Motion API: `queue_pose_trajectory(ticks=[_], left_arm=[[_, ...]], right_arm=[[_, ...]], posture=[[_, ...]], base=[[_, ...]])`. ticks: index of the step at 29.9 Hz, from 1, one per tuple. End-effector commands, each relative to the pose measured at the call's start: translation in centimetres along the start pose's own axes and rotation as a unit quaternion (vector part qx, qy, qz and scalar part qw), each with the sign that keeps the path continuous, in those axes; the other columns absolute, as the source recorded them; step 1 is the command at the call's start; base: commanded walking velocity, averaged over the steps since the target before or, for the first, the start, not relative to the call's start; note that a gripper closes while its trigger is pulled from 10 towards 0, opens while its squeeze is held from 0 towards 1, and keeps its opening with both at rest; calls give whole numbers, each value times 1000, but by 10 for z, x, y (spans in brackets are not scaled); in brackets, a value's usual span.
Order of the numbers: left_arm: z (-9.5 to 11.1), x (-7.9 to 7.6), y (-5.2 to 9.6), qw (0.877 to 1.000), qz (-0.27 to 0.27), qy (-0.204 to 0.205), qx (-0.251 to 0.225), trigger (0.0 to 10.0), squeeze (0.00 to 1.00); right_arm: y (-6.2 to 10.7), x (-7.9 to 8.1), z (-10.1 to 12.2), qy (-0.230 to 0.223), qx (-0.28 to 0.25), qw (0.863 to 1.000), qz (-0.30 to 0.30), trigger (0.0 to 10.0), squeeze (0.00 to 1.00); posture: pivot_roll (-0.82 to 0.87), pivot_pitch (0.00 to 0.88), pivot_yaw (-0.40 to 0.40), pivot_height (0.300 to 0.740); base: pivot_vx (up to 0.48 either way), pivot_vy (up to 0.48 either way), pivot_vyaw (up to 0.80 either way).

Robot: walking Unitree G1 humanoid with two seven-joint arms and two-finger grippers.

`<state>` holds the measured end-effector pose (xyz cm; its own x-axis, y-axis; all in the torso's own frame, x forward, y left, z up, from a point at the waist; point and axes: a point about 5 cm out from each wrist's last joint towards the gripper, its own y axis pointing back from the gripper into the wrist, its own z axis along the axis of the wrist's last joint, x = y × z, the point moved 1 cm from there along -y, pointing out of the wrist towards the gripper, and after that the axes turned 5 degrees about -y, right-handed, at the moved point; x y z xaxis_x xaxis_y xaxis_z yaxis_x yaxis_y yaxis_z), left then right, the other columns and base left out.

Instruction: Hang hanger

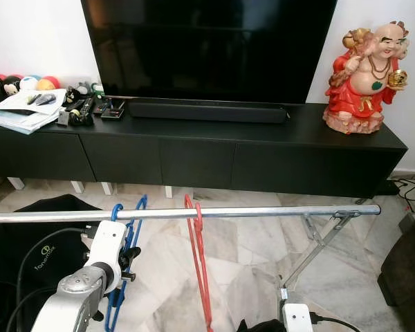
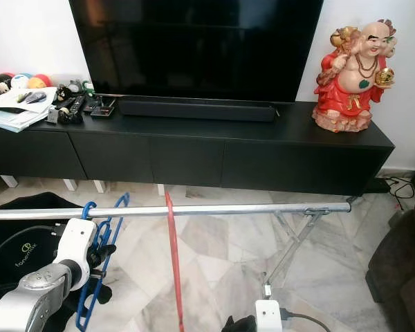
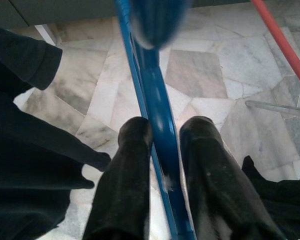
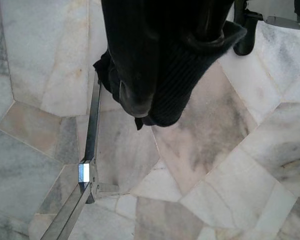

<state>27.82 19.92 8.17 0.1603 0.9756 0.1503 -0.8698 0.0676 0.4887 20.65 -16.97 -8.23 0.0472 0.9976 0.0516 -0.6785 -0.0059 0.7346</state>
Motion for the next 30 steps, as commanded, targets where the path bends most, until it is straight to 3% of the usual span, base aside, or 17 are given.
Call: queue_pose_trajectory(ticks=[1, 10, 18, 25, 26, 30], left_arm=[[2, 5, 0, 1000, 12, 1, -3, 0, 0], [-3, 9, 6, 999, 34, -22, 12, 0, 0], [-7, 8, 11, 999, 36, -17, 8, 0, 0], [-2, 17, 19, 993, 77, -4, -86, 0, 0], [4, 18, 22, 991, 80, 13, -108, 0, 0], [12, 17, 25, 987, 80, 15, -139, 0, 0]], right_arm=[[0, 0, -2, 0, 5, 1000, -1, 10000, 0], [1, 0, -3, 1, 7, 1000, -1, 10000, 0], [1, -1, -4, 2, 9, 1000, 0, 10000, 0], [1, -2, -6, 4, 12, 1000, -1, 10000, 0], [2, -2, -6, 4, 13, 1000, -1, 10000, 0], [2, -3, -7, 4, 14, 1000, -1, 10000, 0]], posture=[[134, 0, 5, 740], [135, 0, 4, 740], [137, 0, 4, 740], [135, 0, 1, 740], [136, 0, -1, 740], [139, 0, -3, 740]], base=[[0, 0, 0], [0, 0, 0], [0, 0, 0], [0, 0, 0], [0, 0, 0], [0, 0, 0]])
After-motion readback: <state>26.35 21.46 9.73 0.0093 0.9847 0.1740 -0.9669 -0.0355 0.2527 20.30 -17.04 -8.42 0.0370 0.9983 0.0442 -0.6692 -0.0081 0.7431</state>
